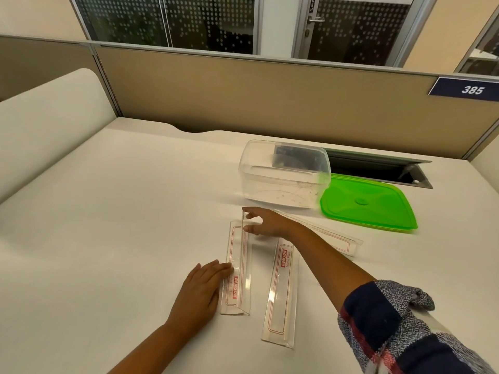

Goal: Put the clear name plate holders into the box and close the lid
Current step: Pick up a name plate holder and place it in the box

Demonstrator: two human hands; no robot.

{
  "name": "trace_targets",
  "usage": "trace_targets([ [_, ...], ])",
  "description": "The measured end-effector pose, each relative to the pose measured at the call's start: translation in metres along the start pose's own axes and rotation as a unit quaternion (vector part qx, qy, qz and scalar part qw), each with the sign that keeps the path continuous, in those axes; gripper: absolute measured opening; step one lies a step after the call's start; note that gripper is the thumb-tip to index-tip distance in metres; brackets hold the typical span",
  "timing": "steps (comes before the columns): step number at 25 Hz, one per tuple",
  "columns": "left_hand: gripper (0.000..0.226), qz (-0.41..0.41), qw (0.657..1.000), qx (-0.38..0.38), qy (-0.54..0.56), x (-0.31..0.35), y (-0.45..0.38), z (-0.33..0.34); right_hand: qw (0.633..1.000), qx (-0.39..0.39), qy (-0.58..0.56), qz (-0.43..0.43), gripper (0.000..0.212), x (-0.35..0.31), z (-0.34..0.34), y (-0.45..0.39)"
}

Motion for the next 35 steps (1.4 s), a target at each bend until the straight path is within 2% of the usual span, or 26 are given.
trace_targets([
  [3, 0.050, -0.002, 1.000, 0.007, 0.002, 0.000, -0.005, -0.003, 1.000, 0.000, 0.012, 0.009, 0.049, 0.009, -0.011, 0.003],
  [6, 0.040, 0.012, 1.000, 0.008, -0.004, 0.000, -0.007, -0.001, 1.000, -0.003, 0.019, 0.013, 0.040, 0.016, -0.020, 0.008],
  [8, 0.042, 0.018, 1.000, -0.004, 0.005, -0.002, -0.006, 0.000, 1.000, 0.014, -0.014, 0.022, 0.033, 0.019, -0.023, 0.014],
  [10, 0.053, 0.027, 0.999, -0.015, 0.023, -0.002, -0.005, -0.001, 0.997, 0.032, -0.061, 0.015, 0.021, 0.017, -0.024, 0.018],
  [13, 0.058, -0.022, 0.993, -0.048, 0.104, -0.011, -0.005, 0.000, 0.988, 0.045, -0.150, 0.018, 0.010, 0.011, -0.023, 0.025],
  [15, 0.045, -0.121, 0.967, -0.060, 0.218, -0.024, -0.007, -0.005, 0.980, 0.063, -0.187, 0.028, 0.013, 0.009, -0.028, 0.031],
  [17, 0.028, -0.198, 0.897, -0.074, 0.388, -0.033, -0.010, -0.013, 0.973, 0.097, -0.207, 0.042, 0.018, 0.010, -0.039, 0.039],
  [19, 0.030, -0.216, 0.843, -0.035, 0.492, -0.035, -0.016, -0.026, 0.958, 0.147, -0.238, 0.064, 0.016, 0.013, -0.053, 0.048],
  [21, 0.040, -0.216, 0.806, 0.008, 0.551, -0.036, -0.022, -0.037, 0.938, 0.197, -0.270, 0.089, 0.016, 0.015, -0.068, 0.057],
  [25, 0.039, -0.215, 0.762, 0.035, 0.610, -0.019, -0.039, -0.041, 0.897, 0.269, -0.324, 0.135, 0.028, 0.017, -0.085, 0.073],
  [28, 0.039, -0.215, 0.733, 0.037, 0.644, 0.000, -0.058, -0.051, 0.886, 0.287, -0.333, 0.149, 0.028, 0.014, -0.091, 0.080],
  [32, 0.030, -0.198, 0.731, 0.065, 0.650, 0.014, -0.080, -0.066, 0.878, 0.328, -0.308, 0.160, 0.021, 0.013, -0.108, 0.087],
  [35, 0.035, -0.178, 0.735, 0.070, 0.650, 0.020, -0.096, -0.080, 0.874, 0.349, -0.303, 0.149, 0.013, 0.014, -0.122, 0.093],
])
Point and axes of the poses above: each hand's wrist, its own y-axis away from the middle knuckle, its own z-axis out of the palm, x = y × z, the point moved 7 cm from there along -y, towards the middle knuckle, and after that the axes turned 10 degrees about -z, right-handed, at the moved point
